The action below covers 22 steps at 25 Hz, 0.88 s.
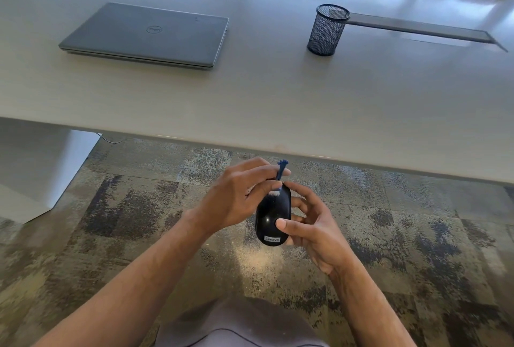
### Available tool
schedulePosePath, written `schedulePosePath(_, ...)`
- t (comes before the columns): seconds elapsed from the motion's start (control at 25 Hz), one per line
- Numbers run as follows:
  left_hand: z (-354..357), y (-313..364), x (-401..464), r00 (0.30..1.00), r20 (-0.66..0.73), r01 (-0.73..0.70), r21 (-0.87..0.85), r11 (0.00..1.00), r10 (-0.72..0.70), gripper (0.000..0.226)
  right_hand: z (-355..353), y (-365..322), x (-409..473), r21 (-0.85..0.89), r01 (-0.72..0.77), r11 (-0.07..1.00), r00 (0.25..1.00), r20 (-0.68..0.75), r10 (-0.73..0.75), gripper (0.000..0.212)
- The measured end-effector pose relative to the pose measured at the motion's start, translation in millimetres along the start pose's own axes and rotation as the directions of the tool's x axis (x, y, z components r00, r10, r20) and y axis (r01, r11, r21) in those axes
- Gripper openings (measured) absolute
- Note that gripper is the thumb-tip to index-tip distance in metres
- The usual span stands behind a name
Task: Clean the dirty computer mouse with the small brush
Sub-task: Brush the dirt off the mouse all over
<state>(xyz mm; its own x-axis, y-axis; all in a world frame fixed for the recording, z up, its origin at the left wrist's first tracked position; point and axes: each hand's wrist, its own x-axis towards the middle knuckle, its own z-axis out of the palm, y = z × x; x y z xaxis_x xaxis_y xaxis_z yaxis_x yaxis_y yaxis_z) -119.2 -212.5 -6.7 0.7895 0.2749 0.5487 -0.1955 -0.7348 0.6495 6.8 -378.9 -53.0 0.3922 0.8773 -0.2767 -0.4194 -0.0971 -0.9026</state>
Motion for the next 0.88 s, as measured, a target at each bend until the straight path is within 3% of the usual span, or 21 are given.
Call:
schedulePosePath(0.24,-9,-6,-2,0.998,-0.018,0.062,0.08,0.995,-0.06,0.025,-1,0,-3,0.009,-0.007,1.0,1.0,-0.008,0.007,0.078)
schedulePosePath(0.56,7,0,2,1.0,-0.016,0.01,-0.008,1.0,-0.01,0.025,-4,-2,-3,-0.003,0.011,1.0,1.0,-0.011,-0.012,0.079)
schedulePosePath(0.88,7,-8,6,0.994,-0.07,0.091,0.01,0.996,-0.09,0.028,-8,-2,-4,0.006,0.004,1.0,1.0,-0.012,-0.004,0.077)
